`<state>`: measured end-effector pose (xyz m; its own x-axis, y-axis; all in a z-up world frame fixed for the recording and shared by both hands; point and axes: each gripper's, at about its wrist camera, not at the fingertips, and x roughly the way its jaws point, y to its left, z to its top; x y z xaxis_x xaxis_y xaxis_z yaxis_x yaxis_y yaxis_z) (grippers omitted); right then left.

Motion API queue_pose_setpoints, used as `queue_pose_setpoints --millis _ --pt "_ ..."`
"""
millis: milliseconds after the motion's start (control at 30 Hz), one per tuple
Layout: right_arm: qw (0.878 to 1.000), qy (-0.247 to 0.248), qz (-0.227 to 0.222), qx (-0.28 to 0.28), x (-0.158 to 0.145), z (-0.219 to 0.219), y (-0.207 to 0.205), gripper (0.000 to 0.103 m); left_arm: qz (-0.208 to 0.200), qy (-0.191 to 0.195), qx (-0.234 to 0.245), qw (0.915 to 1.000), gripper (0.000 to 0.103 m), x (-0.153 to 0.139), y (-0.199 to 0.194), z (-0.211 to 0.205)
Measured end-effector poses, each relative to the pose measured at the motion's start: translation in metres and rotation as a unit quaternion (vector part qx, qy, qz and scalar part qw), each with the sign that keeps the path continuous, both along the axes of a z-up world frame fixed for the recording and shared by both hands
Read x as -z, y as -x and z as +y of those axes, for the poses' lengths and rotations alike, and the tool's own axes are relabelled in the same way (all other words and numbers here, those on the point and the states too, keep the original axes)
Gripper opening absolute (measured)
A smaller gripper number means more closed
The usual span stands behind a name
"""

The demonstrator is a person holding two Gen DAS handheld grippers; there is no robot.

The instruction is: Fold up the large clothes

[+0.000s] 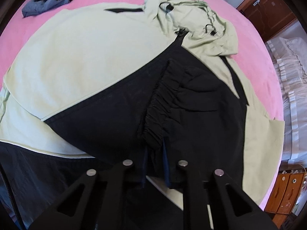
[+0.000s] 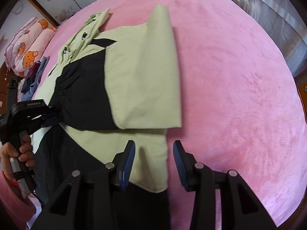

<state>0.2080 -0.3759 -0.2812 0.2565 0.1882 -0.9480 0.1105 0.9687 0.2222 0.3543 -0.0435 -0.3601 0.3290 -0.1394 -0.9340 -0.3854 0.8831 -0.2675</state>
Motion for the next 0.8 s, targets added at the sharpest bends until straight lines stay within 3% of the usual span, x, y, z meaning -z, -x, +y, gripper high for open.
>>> queue_pose_setpoints --millis 133,333,533,700,800 --pt "1.000 -0.002 -0.003 0.002 0.006 -0.007 -0.003 0.041 -0.033 -0.008 0.000 0.9994 0.009 -0.024 -0.011 -0.009" --pt "1.000 -0.005 -0.010 -0.024 0.013 -0.007 -0.014 0.041 -0.114 -0.023 0.003 0.9932 0.009 -0.091 -0.044 -0.024" --pt "0.998 -0.007 -0.036 -0.057 0.017 0.002 -0.028 0.041 -0.199 -0.048 0.005 0.9788 0.008 -0.159 -0.064 -0.023" --pt "0.996 -0.010 -0.049 -0.070 0.024 0.009 -0.041 0.041 -0.228 -0.064 -0.003 0.9715 0.008 -0.191 -0.069 -0.015" --pt "0.996 -0.008 -0.058 -0.072 0.026 0.011 -0.042 0.041 -0.230 -0.095 -0.008 0.9685 0.008 -0.199 -0.064 -0.006"
